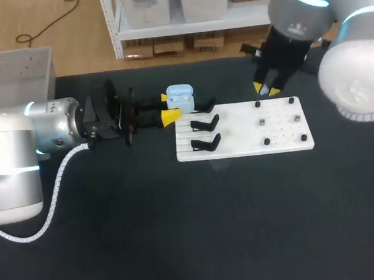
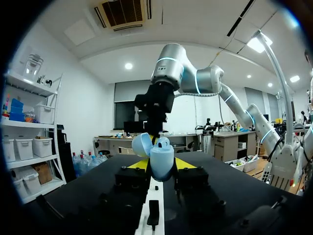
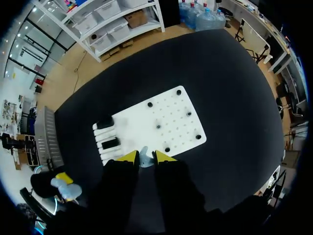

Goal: Pick up each earbud case from the left stands, insert the matching earbuds, close the lid, and place the case in the box.

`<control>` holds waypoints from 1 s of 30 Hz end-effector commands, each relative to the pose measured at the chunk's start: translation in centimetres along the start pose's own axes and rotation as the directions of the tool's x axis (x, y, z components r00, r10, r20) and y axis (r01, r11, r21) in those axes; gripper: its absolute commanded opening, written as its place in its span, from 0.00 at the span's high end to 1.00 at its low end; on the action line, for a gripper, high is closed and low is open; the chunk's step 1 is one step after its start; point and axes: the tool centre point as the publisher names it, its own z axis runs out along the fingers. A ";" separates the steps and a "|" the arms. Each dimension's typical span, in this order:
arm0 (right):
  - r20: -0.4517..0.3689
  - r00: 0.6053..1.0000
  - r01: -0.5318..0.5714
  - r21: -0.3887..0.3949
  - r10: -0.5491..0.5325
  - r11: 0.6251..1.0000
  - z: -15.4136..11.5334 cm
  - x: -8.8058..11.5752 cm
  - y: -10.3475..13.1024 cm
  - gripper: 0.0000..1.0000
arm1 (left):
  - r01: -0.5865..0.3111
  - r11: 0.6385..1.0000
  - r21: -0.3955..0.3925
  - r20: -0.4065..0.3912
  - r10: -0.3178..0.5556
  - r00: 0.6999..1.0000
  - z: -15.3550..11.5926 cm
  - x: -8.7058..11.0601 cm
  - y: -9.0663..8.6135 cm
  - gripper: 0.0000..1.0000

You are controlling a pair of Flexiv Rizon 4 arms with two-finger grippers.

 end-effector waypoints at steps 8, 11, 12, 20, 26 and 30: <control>-0.128 0.970 0.207 0.005 -0.205 0.978 -6.9 1.7 3.9 1.00 | 0.000 1.000 0.002 0.001 0.000 1.000 0.0 0.1 0.1 1.00; -0.157 0.955 0.254 -0.008 -0.252 0.967 -7.6 1.9 5.1 1.00 | 0.000 1.000 0.002 0.001 0.000 1.000 0.0 0.1 0.1 1.00; -0.166 0.948 0.272 -0.016 -0.271 0.962 -7.8 2.0 5.5 1.00 | 0.000 1.000 0.002 0.001 0.000 1.000 0.0 0.1 0.1 1.00; -0.245 0.862 0.450 -0.036 -0.445 0.892 -7.5 3.9 8.6 1.00 | 0.000 1.000 0.002 0.001 0.000 1.000 0.0 0.1 0.1 1.00; -0.231 0.821 0.539 0.008 -0.523 0.842 -6.0 6.0 10.4 1.00 | 0.000 1.000 0.002 0.001 0.000 1.000 0.0 0.1 0.1 1.00; -0.222 0.817 0.548 0.010 -0.532 0.837 -5.9 6.5 10.5 1.00 | 0.000 1.000 0.002 0.001 0.000 1.000 0.0 0.1 0.1 1.00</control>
